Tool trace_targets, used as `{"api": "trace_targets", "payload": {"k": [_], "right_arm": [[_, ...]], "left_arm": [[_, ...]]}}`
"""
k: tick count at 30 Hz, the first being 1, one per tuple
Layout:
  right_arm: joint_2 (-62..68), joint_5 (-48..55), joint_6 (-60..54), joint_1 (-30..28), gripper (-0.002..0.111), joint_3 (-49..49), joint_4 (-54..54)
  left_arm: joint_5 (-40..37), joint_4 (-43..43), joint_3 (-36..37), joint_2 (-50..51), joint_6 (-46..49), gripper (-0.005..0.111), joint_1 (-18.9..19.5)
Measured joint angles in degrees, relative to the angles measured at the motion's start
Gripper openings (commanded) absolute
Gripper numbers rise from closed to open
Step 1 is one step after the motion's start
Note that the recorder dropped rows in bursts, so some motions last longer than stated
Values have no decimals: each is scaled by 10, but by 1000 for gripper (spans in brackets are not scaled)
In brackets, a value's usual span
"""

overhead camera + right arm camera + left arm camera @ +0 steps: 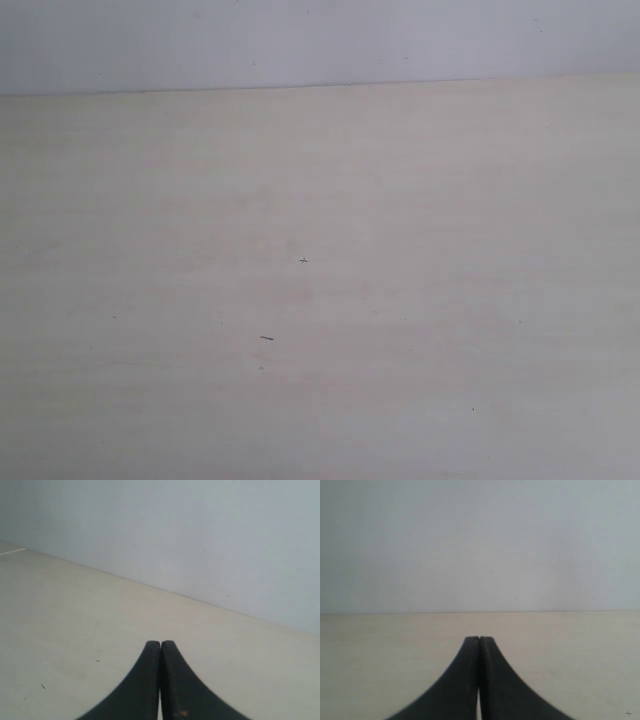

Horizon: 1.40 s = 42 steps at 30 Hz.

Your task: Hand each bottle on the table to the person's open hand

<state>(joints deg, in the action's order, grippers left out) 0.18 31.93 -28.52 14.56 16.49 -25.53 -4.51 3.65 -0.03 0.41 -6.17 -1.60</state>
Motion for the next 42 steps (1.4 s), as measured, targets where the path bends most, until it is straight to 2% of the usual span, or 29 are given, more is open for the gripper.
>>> {"api": "trace_targets", "payload": {"k": [8,14,18,22,38,40,42], "right_arm": [[0,-9,0,0,0,0,2],[0,-268,2,-24,0,-81,-68],[1,-348,2,-60,0,-152,-82],[1,-360,-15,-81,0,-162,-85],[1,-350,-38,-82,0,-162,-87],[1,-340,-21,-82,0,-162,-60],[1,-329,33,-82,0,-162,17]], "left_arm": [[0,1,0,0,0,0,0],[0,1,0,0,0,0,0],[0,1,0,0,0,0,0],[0,1,0,0,0,0,0],[0,1,0,0,0,0,0],[0,1,0,0,0,0,0],[0,1,0,0,0,0,0]]}}
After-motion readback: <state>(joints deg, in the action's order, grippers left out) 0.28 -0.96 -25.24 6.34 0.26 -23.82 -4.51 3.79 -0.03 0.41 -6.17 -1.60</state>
